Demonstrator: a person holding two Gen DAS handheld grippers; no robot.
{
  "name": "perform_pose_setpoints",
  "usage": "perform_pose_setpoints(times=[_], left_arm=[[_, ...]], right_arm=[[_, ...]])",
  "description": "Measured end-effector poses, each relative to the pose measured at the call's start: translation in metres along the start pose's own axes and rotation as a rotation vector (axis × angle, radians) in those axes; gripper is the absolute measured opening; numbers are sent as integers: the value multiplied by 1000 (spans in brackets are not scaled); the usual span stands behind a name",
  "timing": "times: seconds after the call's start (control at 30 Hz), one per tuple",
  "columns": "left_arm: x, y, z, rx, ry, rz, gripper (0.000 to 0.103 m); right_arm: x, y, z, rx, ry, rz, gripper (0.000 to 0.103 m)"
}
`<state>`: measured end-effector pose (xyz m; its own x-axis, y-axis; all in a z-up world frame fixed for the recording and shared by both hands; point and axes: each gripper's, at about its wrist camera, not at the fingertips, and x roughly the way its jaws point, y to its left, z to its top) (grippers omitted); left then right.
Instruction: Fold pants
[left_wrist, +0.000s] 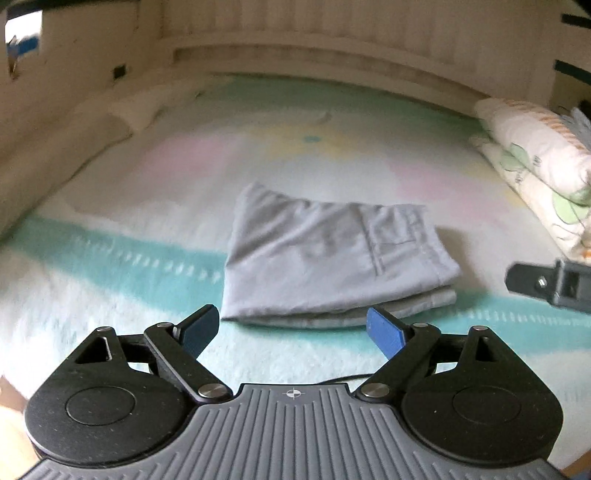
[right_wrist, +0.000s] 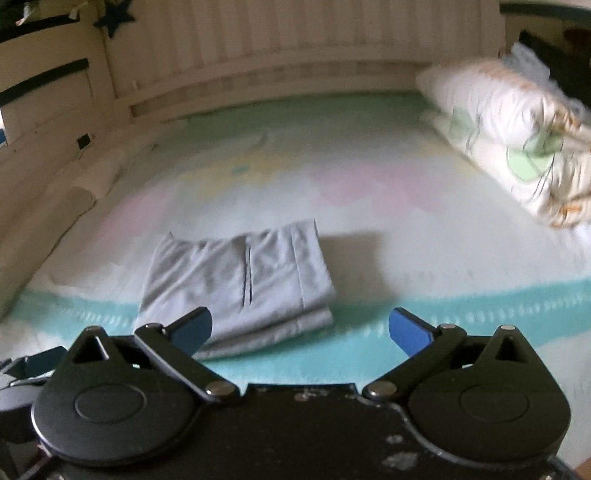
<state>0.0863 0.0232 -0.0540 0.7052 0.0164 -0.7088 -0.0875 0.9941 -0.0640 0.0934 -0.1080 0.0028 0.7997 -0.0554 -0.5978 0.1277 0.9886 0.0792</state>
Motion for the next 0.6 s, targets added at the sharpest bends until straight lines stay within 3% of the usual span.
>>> perform_pose_setpoints(times=[0.23,0.6], left_arm=[[4,7,-3,5,16,45,87],[10,11,0,9,28,40,87]], right_arm=[[10,7,-7,-34,70,-37,103],[25,7,-10,-19,125,-55,103]])
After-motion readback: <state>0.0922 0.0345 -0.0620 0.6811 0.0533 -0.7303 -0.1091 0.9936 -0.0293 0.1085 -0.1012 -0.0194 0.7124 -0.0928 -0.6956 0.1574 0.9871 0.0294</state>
